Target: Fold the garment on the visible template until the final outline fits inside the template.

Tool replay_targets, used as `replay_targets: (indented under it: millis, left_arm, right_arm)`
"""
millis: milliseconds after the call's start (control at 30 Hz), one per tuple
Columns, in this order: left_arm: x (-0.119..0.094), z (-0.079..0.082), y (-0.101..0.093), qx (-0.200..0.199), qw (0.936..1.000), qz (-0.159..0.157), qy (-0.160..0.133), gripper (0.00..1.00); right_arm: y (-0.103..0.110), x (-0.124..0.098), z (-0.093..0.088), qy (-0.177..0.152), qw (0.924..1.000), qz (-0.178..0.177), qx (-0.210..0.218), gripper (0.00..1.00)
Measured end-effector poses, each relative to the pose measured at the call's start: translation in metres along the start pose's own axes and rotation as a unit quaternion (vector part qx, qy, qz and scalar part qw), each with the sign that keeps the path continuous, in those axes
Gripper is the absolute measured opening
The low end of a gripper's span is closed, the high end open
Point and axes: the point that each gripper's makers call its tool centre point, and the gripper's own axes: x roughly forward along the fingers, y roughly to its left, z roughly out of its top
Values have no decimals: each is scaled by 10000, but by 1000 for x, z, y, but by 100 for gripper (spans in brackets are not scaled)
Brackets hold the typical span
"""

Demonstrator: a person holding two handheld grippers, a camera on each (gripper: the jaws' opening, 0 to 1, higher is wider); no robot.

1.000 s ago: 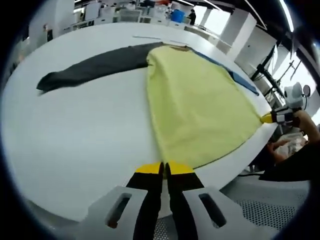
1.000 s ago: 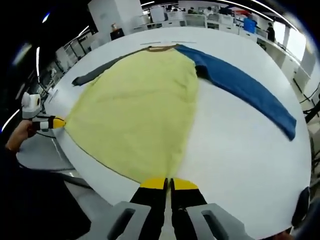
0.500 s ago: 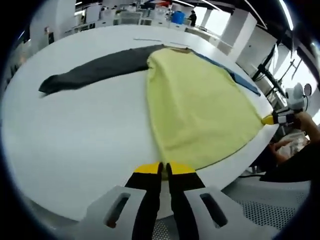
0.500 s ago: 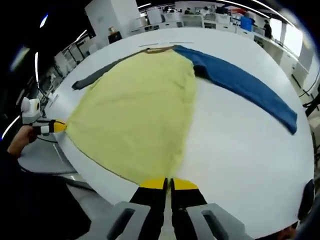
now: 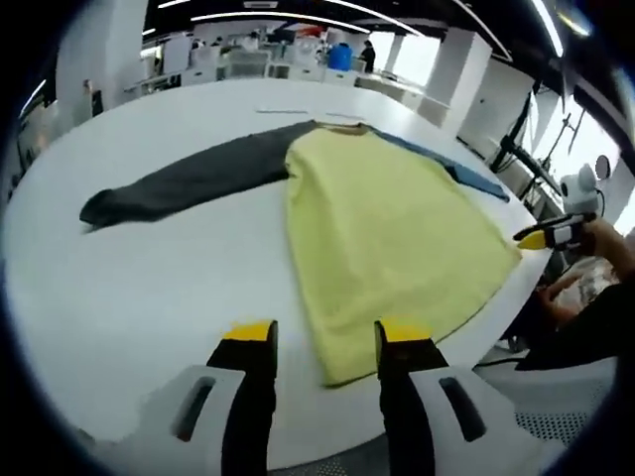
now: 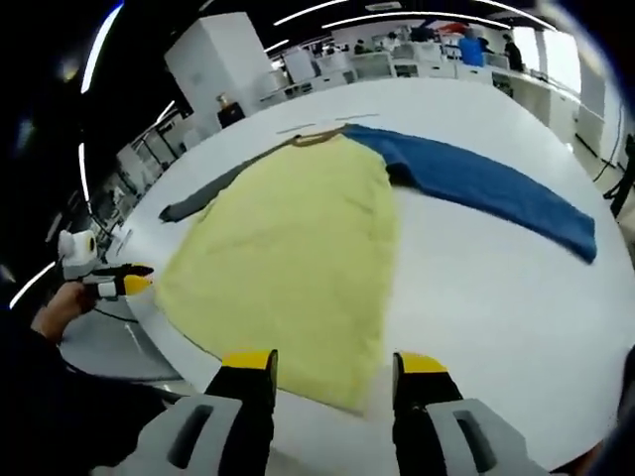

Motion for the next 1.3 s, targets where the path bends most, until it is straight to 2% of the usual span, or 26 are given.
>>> replay_targets:
  millis: [233,367,500,600,867,967,1100,1200,1300]
  left_arm:
    - [-5,15,-1,75,9995,-141,-273,54]
    - [-6,22,-4,147,9987,-249,-427,63]
    - [-6,27,-4,105,9979,-319,-558,72]
    - [-8,33,-6,260,9969,-337,-663,77]
    - [-11,50,-18,507,9922,-587,-974,89]
    - [-13,59,-23,647,9883,-674,-1205,92]
    - [-14,65,-26,692,9861,-729,-1325,96]
    - [-14,67,-27,848,9846,-755,-1327,99]
    - [-14,69,-31,919,9828,-816,-1378,99]
  right_arm:
    - [6,-3,22,-219,9996,148,-37,68]
    - [-1,-6,34,-307,9993,97,-198,71]
    - [-18,-9,48,-422,9989,-15,-208,74]
    - [-35,-12,61,-577,9981,-113,-166,78]
    - [-74,-14,78,-746,9960,-485,-125,87]
    - [-91,-15,84,-847,9947,-591,17,88]
    - [-111,-16,91,-999,9924,-707,136,87]
    - [-137,-18,94,-1062,9891,-995,202,84]
    - [-154,-20,96,-1087,9869,-1152,300,83]
